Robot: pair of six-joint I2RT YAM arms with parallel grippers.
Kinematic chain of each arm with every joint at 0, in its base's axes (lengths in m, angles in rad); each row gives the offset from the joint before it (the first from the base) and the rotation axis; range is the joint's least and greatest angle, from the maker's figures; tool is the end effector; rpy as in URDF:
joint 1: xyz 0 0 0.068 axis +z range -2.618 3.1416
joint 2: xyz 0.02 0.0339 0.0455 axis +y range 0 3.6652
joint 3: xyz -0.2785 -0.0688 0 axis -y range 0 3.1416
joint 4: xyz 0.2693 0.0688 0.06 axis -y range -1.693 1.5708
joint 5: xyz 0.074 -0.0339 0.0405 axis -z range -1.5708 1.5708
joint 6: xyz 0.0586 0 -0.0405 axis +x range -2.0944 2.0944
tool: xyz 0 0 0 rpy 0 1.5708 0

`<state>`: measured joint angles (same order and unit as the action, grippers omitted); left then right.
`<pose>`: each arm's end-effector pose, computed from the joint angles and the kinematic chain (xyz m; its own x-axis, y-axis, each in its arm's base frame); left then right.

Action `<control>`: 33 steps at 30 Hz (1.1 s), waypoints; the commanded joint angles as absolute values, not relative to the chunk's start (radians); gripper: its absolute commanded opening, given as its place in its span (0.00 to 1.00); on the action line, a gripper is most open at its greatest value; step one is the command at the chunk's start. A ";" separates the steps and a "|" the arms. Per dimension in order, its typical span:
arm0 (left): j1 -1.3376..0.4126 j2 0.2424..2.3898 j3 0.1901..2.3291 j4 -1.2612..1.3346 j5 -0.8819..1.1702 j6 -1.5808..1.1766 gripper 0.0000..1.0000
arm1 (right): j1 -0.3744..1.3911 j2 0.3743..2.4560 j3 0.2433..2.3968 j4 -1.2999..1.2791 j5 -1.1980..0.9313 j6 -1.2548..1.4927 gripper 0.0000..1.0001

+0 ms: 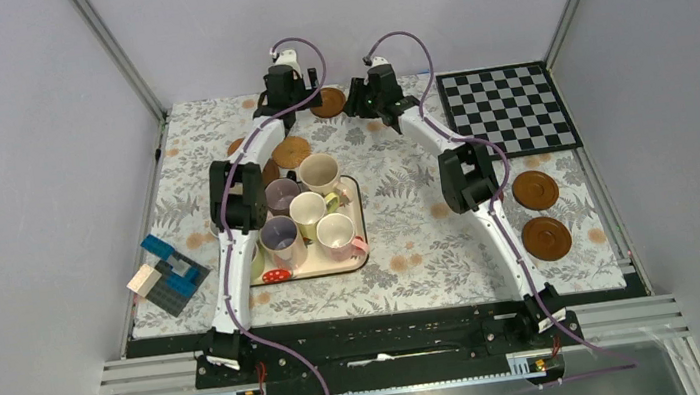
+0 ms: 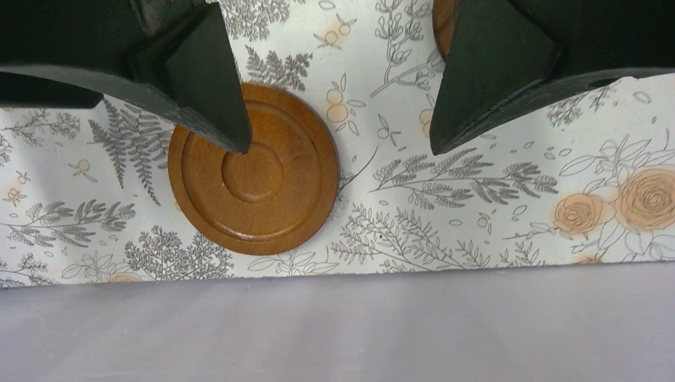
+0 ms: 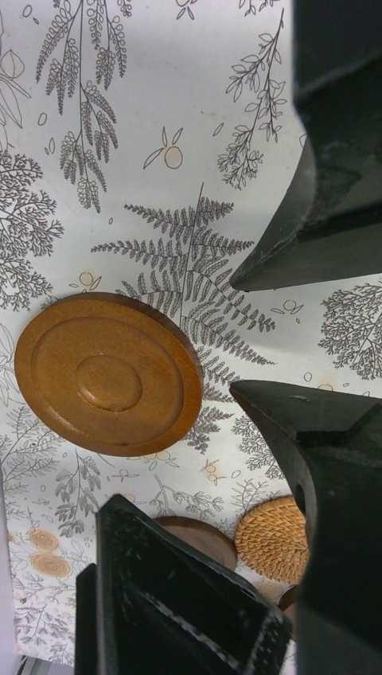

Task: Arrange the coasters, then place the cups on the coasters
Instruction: Move the coaster to the center of the board.

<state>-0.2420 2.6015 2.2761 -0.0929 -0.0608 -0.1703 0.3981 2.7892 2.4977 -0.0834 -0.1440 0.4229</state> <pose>0.6361 -0.1533 0.1736 -0.4201 -0.0706 -0.9047 0.1158 0.9847 -0.1305 0.6230 0.2711 0.1414 -0.5158 0.2237 -0.8270 -0.3236 0.8429 0.4298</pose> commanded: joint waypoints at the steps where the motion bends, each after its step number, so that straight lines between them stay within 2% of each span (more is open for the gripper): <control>1: -0.241 2.667 2.378 -0.004 -0.061 -0.170 0.90 | 0.390 2.676 2.466 -0.064 -0.147 0.400 0.54; 7: -0.246 2.742 2.452 0.024 -0.073 -0.105 0.87 | 0.368 2.582 2.376 -0.048 -0.156 0.367 0.55; 14: -0.255 2.749 2.421 0.002 -0.033 -0.058 0.86 | 0.334 2.518 2.323 -0.050 -0.144 0.350 0.55; 22: -0.265 2.689 2.347 -0.119 0.139 -0.025 0.85 | 0.296 2.448 2.238 -0.037 -0.160 0.335 0.55; 33: -0.297 2.581 2.246 -0.266 0.198 0.062 0.77 | 0.281 2.381 2.141 -0.009 -0.167 0.319 0.55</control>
<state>-0.2714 2.6785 2.3028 -0.1562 0.1467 -0.0044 0.2813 2.4825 2.1521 -0.0555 -0.1513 0.3401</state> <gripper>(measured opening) 0.776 0.547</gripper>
